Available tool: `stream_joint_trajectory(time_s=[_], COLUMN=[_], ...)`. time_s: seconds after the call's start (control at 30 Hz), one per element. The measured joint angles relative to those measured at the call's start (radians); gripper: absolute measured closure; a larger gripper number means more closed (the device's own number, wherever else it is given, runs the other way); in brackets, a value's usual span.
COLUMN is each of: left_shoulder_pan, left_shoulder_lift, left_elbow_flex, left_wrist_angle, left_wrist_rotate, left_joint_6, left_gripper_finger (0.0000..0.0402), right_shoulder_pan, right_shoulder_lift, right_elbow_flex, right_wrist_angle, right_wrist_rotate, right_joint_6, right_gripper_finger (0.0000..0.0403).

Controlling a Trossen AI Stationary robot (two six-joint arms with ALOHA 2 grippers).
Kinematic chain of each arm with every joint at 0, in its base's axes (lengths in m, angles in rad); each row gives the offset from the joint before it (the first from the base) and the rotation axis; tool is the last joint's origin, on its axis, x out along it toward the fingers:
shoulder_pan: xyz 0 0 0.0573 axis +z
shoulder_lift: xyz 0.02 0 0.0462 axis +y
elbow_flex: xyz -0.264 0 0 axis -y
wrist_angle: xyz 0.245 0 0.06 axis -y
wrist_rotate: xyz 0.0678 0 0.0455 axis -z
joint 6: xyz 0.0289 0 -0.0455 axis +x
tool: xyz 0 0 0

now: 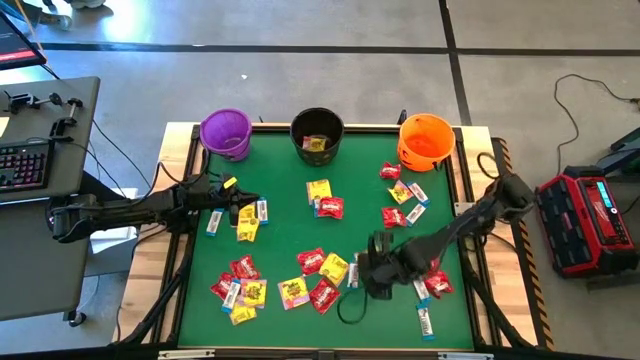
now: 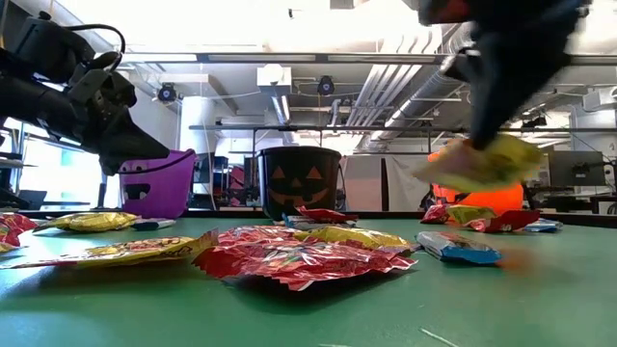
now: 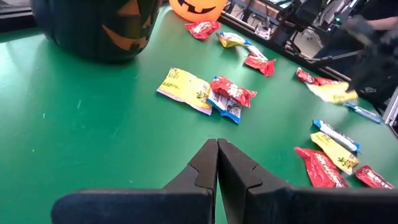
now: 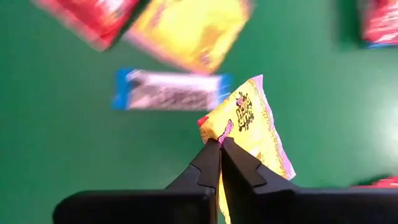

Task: Sort candy by brand, put in halloween buckets
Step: Put the yellow candy pack into the black bucket

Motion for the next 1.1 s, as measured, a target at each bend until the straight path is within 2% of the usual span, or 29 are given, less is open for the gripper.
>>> stream_joint_trajectory(time_s=[0.23,0.37,0.57,0.67,0.8,0.93,1.1], left_shoulder_pan=[0.000,0.000,0.000,0.000,0.000,0.000,0.000], left_shoulder_lift=[0.000,0.000,0.000,0.000,0.001,0.002,0.002], left_elbow_flex=[0.000,0.000,0.000,0.000,0.000,0.000,0.000], left_wrist_angle=[0.000,0.000,-0.001,-0.002,-0.004,-0.003,0.002], left_wrist_rotate=[-0.061,-0.074,-0.109,-0.148,-0.168,-0.181,-0.210], left_joint_6=[-0.010,-0.009,-0.014,-0.006,0.013,-0.014,-0.031], left_gripper_finger=[0.0399,0.0399,0.0399,0.0399,0.0399,0.0399,0.0399], right_shoulder_pan=[-0.254,-0.425,-0.660,-0.752,-0.831,-0.884,-0.925], right_shoulder_lift=[-0.047,-0.047,-0.045,-0.014,0.084,0.218,0.393], right_elbow_flex=[0.081,0.143,0.237,0.295,0.425,0.613,0.842], right_wrist_angle=[0.023,0.155,0.336,0.363,0.311,0.175,0.015], right_wrist_rotate=[0.006,-0.001,-0.070,-0.137,-0.202,-0.254,-0.269], right_joint_6=[-0.192,-0.344,-0.463,-0.508,-0.569,-0.562,-0.561], right_gripper_finger=[0.0402,0.0403,0.0403,0.0403,0.0403,0.0403,0.0403])
